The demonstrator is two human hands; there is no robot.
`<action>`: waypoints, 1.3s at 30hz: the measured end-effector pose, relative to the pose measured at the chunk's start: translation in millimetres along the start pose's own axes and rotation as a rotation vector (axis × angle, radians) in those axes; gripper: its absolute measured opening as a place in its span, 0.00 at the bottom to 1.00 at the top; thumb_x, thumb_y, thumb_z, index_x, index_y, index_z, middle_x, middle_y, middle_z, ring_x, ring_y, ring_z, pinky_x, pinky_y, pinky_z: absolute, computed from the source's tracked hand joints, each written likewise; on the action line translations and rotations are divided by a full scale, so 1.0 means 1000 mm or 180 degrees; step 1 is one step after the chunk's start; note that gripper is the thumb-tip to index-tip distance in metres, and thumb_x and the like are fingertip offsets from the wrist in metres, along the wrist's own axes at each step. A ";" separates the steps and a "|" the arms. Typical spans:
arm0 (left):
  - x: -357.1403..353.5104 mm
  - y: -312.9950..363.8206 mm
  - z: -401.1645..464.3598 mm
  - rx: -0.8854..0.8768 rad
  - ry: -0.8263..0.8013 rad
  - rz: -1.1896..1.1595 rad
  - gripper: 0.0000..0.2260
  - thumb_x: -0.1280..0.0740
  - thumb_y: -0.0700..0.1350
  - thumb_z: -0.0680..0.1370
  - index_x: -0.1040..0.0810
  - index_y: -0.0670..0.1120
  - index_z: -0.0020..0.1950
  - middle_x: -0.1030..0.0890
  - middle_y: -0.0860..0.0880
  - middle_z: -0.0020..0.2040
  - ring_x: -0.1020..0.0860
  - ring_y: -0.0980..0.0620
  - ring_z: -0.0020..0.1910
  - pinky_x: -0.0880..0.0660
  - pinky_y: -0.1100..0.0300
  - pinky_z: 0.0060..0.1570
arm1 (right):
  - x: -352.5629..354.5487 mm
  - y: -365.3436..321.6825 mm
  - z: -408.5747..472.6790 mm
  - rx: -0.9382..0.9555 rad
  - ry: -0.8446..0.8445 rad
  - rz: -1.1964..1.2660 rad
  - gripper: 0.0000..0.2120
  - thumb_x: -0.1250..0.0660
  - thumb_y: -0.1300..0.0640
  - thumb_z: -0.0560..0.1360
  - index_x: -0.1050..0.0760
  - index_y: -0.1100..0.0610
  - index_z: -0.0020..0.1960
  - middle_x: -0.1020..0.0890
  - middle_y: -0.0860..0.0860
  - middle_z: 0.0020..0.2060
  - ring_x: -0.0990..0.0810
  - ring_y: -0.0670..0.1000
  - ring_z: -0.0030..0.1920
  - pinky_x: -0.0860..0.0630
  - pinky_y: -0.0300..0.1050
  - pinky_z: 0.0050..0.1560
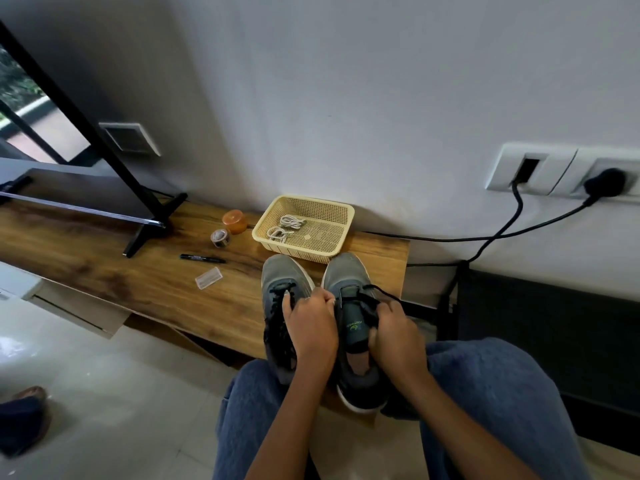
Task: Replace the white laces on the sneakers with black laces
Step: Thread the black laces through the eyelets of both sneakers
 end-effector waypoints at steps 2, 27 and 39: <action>-0.002 0.002 -0.009 0.0030 0.0054 -0.0172 0.08 0.40 0.49 0.82 0.22 0.51 0.53 0.17 0.52 0.44 0.20 0.53 0.47 0.56 0.56 0.74 | 0.003 -0.001 0.003 0.0044 0.0101 0.0059 0.14 0.38 0.51 0.75 0.29 0.56 0.57 0.28 0.51 0.55 0.27 0.53 0.56 0.27 0.48 0.49; -0.029 0.017 -0.030 -0.0283 0.0473 0.0523 0.18 0.26 0.40 0.65 0.17 0.37 0.53 0.18 0.44 0.38 0.18 0.48 0.39 0.27 0.47 0.61 | 0.002 -0.003 0.061 -0.0120 0.0270 0.1478 0.09 0.37 0.65 0.72 0.34 0.59 0.35 0.25 0.57 0.33 0.27 0.54 0.34 0.31 0.48 0.35; -0.041 0.020 -0.010 0.0540 -0.0139 -0.1005 0.17 0.47 0.38 0.82 0.30 0.42 0.69 0.27 0.44 0.64 0.28 0.47 0.64 0.29 0.56 0.59 | -0.014 -0.011 0.072 0.0295 0.0044 0.0928 0.05 0.30 0.59 0.74 0.17 0.57 0.47 0.22 0.52 0.44 0.28 0.46 0.43 0.37 0.39 0.43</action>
Point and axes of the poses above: each hand's wrist, its own z-axis towards the middle knuckle, its own x-axis out of the back of the hand, y = z × x, the point moved 7 cm from there along z, towards the middle knuckle
